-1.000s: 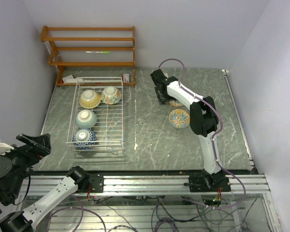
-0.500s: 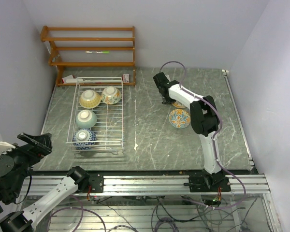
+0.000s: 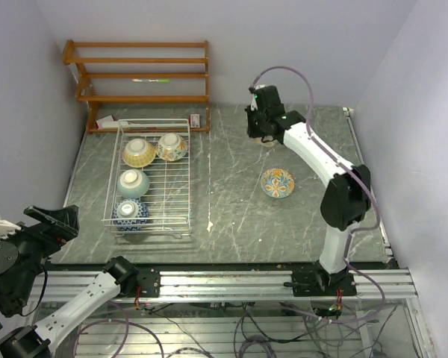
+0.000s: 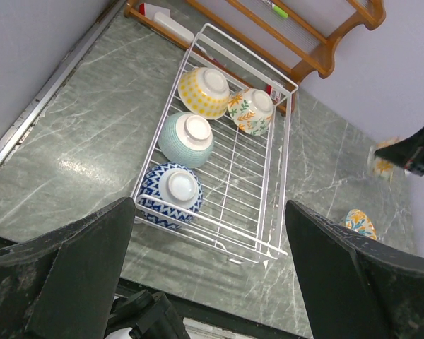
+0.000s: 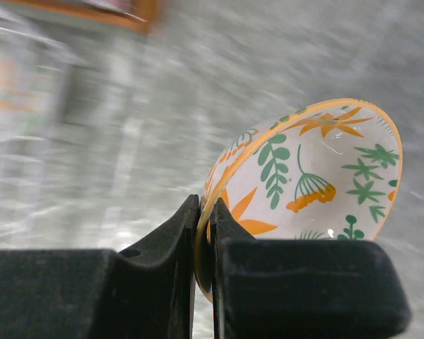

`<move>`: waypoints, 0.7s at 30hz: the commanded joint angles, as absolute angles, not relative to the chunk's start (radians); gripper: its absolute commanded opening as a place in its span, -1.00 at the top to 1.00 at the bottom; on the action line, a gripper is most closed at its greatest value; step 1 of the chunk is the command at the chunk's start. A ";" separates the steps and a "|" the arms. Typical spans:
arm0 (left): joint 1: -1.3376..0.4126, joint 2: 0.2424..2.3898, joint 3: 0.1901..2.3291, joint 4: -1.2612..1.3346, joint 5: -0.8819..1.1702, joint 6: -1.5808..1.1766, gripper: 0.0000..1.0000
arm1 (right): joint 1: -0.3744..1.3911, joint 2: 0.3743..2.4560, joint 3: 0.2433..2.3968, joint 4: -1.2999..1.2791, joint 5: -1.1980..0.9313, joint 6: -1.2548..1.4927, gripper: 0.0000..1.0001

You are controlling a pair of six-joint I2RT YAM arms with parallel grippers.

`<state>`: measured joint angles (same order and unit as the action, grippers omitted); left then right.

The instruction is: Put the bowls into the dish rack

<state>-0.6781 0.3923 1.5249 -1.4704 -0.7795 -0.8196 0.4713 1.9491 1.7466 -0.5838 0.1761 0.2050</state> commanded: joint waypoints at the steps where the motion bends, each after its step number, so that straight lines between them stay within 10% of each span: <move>1: -0.687 0.387 1.536 -1.438 -0.775 -0.814 -0.98 | 0.487 1.827 1.773 -0.409 -0.327 0.397 0.90; 21: -0.687 0.397 1.542 -1.409 -0.711 -0.804 -0.98 | 0.773 2.170 1.649 0.748 -0.684 1.307 0.86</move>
